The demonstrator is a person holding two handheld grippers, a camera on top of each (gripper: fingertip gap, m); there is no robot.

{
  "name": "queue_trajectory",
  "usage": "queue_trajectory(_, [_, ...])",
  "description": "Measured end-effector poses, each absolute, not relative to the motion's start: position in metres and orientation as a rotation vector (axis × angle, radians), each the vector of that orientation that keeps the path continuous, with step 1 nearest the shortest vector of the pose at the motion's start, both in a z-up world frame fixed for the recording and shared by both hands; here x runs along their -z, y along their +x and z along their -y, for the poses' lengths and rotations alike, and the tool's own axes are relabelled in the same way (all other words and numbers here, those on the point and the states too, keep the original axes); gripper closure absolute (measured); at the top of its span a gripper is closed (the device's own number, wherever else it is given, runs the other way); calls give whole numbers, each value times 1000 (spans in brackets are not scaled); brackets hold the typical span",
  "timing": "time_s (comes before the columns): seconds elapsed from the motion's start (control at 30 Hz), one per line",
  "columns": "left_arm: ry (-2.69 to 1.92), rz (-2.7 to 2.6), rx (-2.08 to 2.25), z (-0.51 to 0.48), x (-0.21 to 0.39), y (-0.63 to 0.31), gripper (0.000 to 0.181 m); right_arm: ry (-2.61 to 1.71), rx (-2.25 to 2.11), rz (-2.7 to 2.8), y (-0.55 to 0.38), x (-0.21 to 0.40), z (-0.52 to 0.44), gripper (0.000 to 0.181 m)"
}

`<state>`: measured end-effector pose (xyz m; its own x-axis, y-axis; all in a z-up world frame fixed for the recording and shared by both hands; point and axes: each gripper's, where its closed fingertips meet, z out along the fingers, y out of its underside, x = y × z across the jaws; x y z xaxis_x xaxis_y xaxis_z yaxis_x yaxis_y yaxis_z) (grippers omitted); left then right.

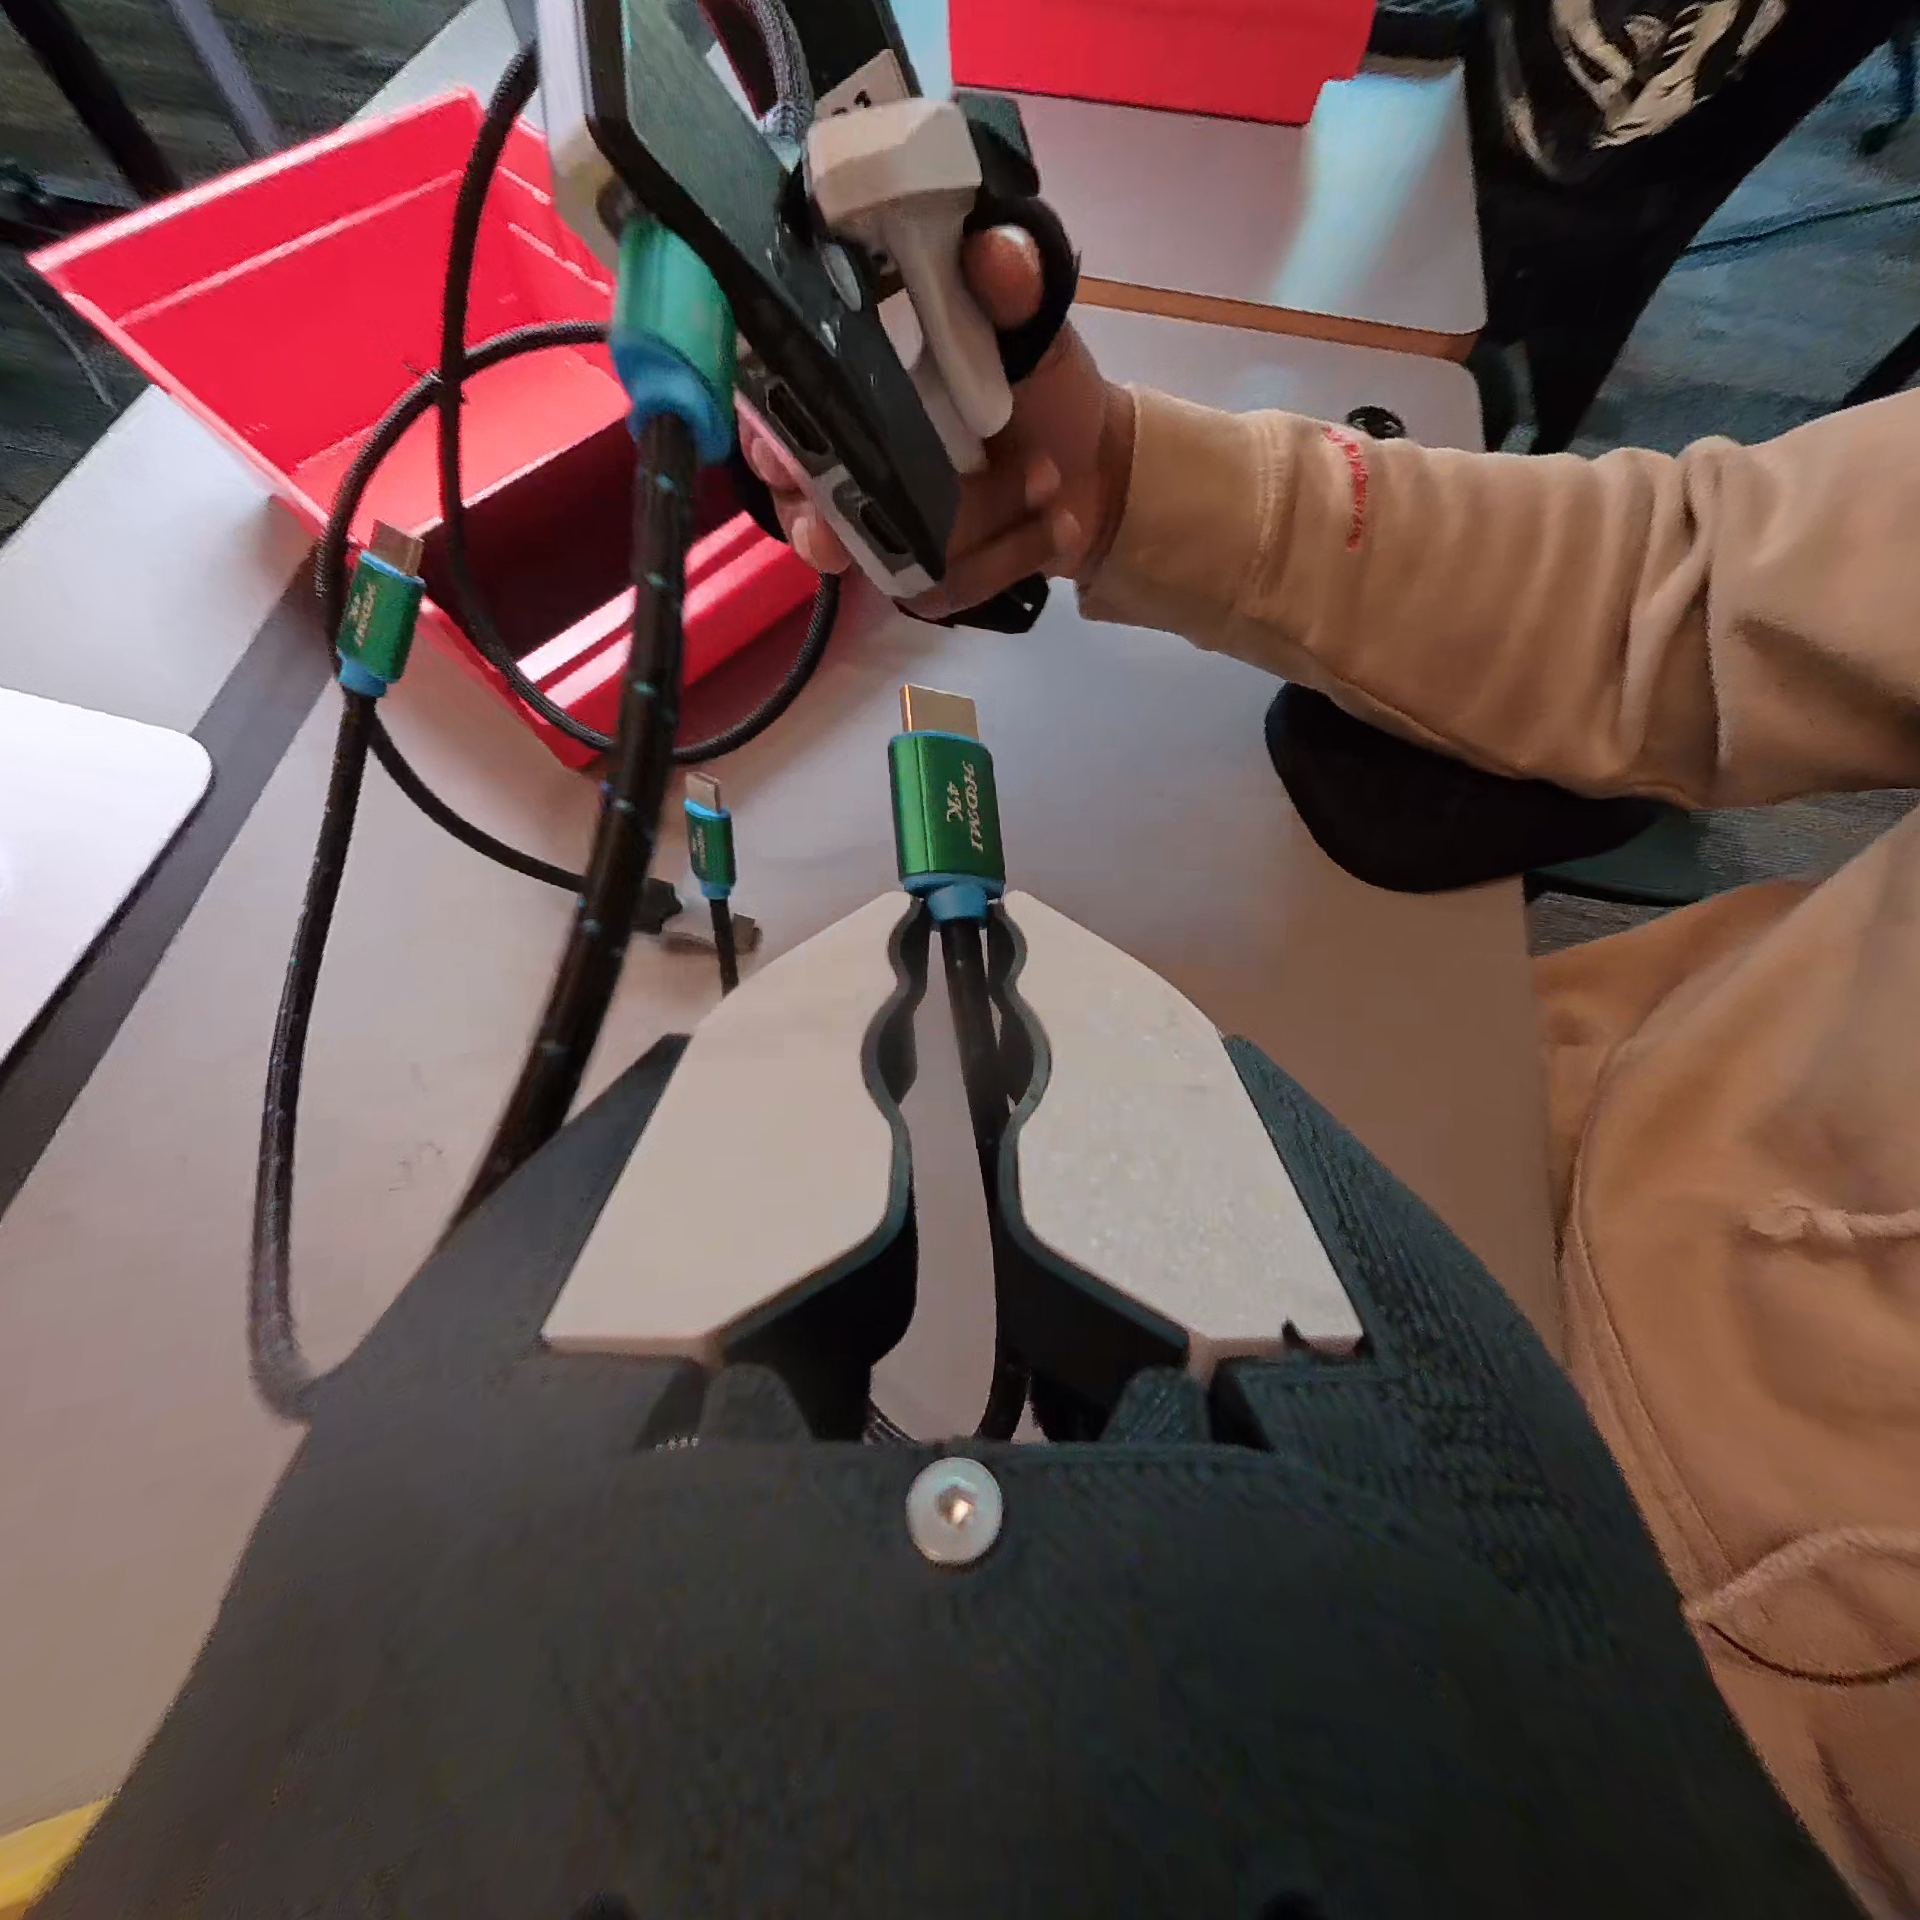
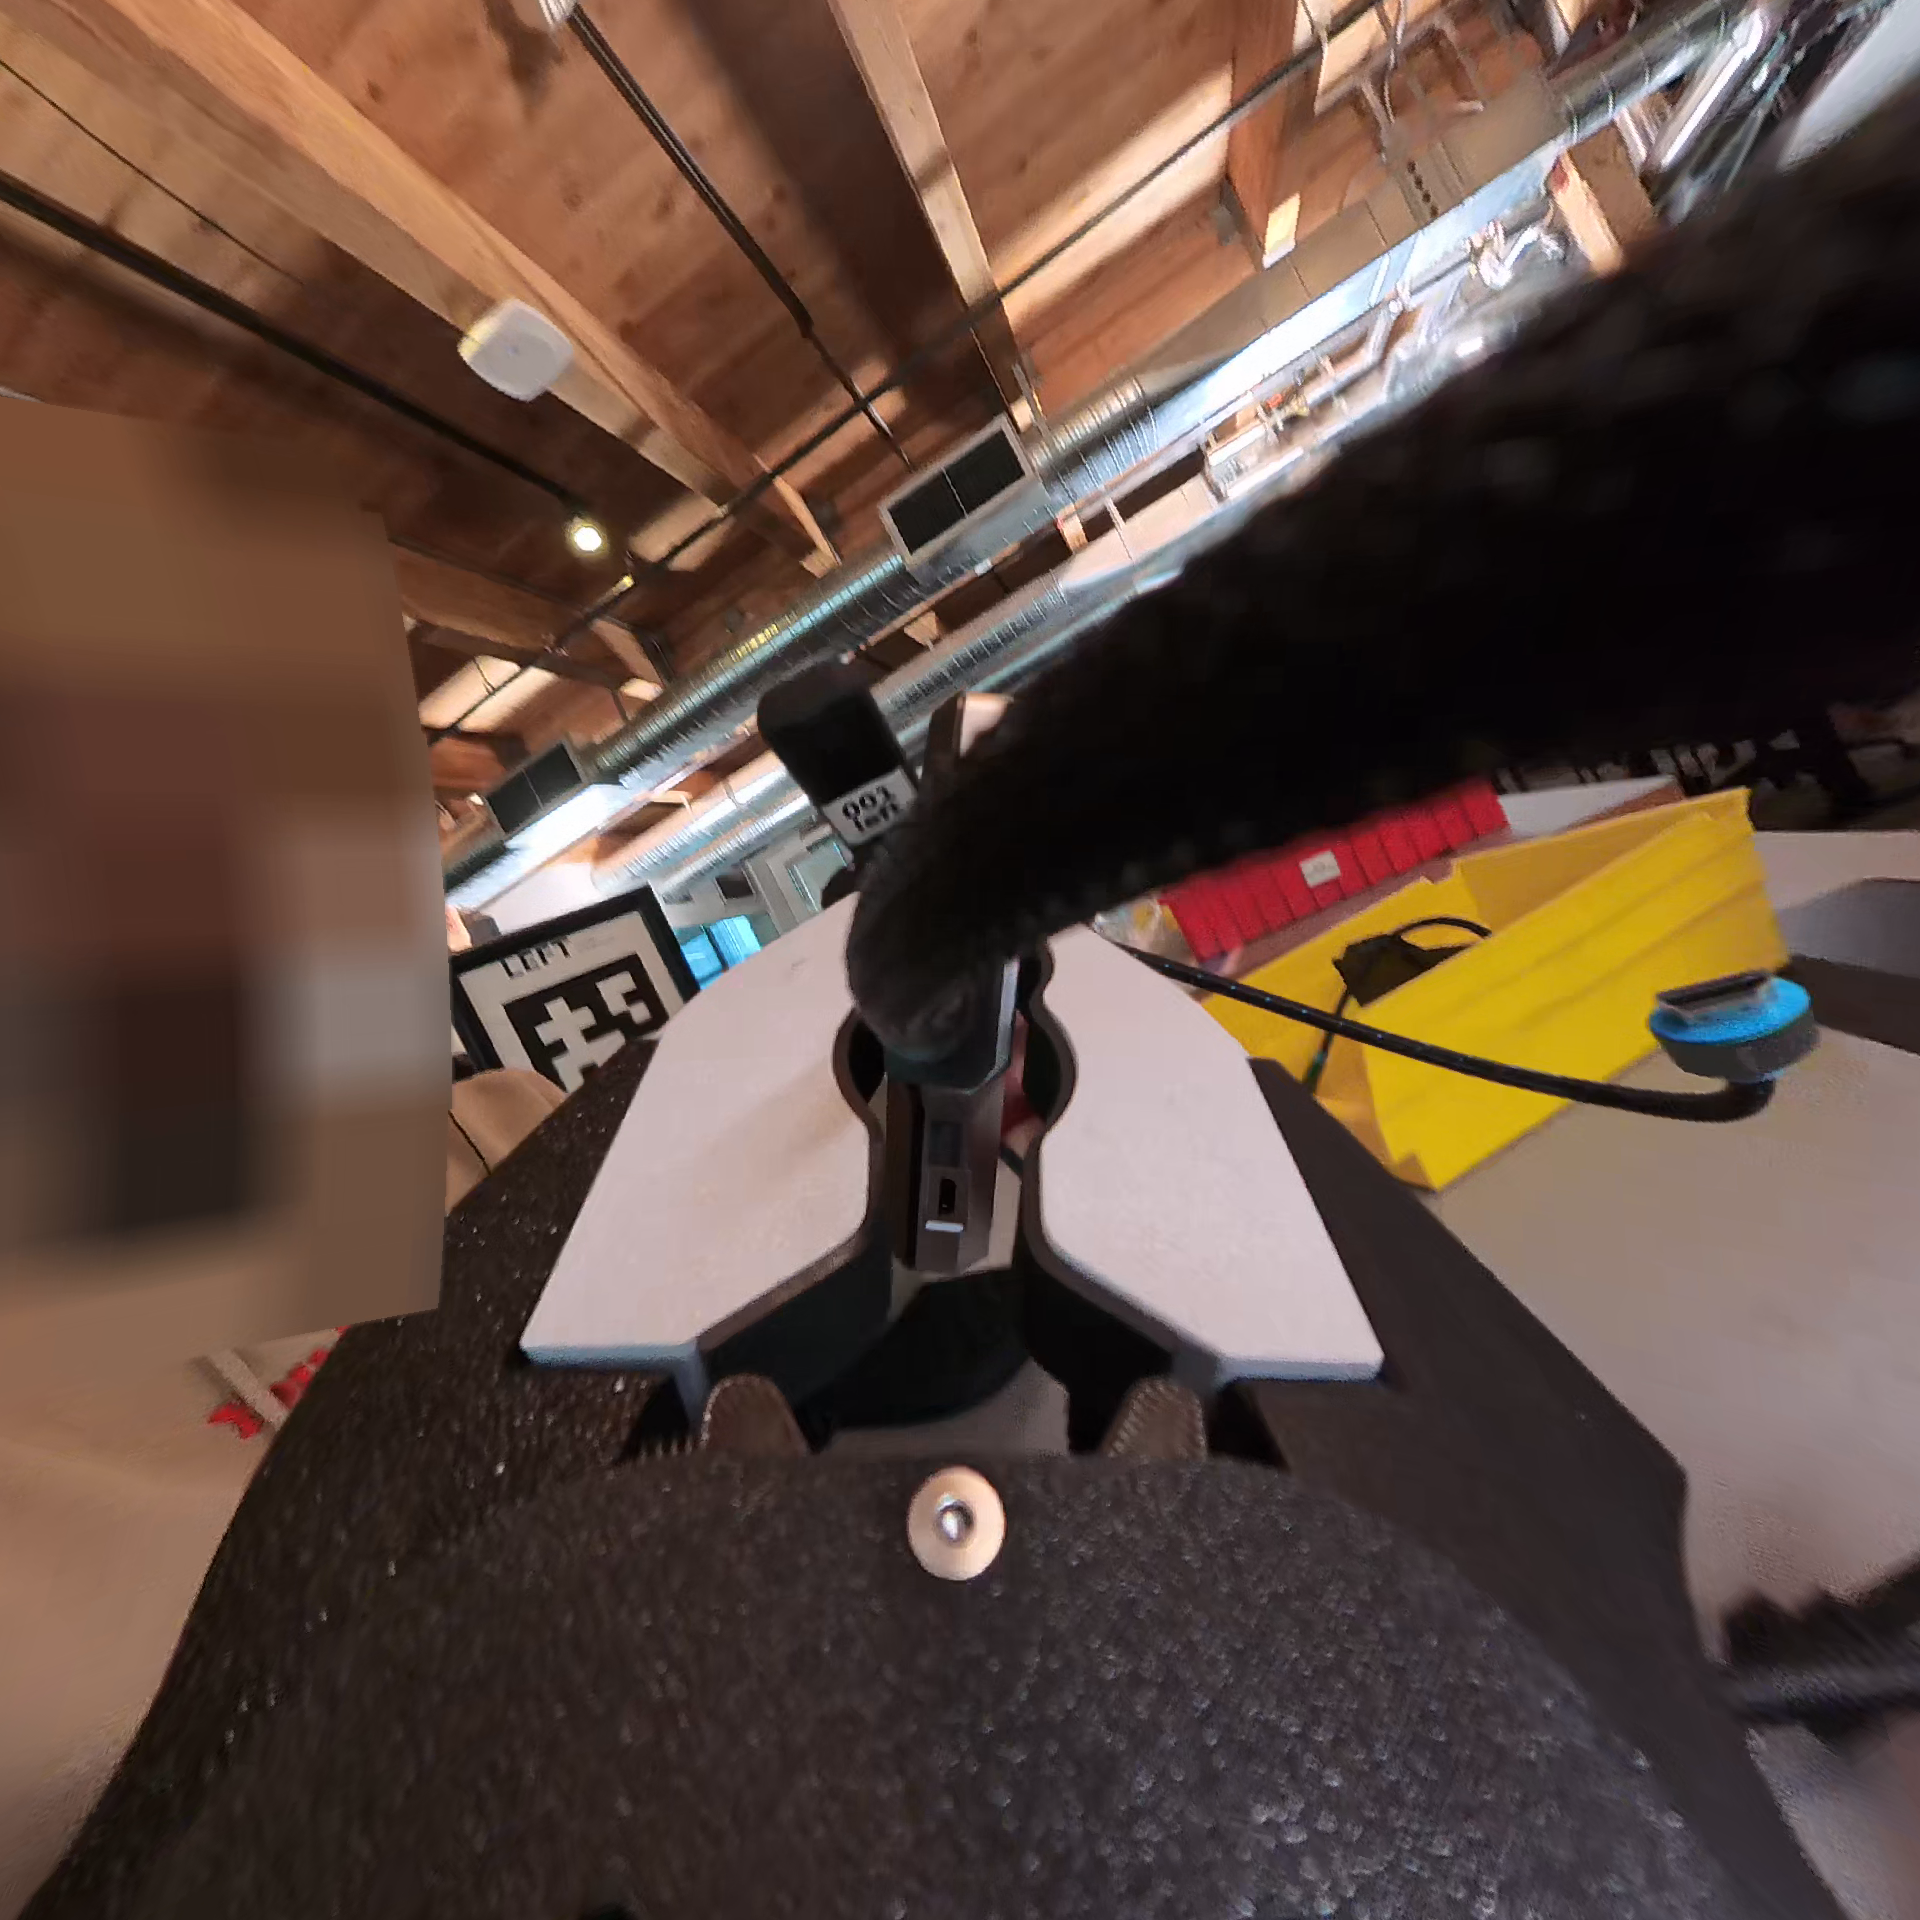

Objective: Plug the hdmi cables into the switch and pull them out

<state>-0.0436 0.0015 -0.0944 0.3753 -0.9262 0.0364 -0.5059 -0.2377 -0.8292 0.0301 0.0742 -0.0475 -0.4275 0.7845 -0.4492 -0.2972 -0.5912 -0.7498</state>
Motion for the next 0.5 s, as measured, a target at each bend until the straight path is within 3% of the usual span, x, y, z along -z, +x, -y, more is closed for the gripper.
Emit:
queue_trajectory(0.2, [-1789, -1223, 699, 3, 69, -34, 171, -1082, -2069, 677, 9, -4, -59, 159])
queue_trajectory(0.5, [-1795, -1291, 652, 21, 60, -66, 170, -1278, -2034, 761, -32, 4, -37, 159])
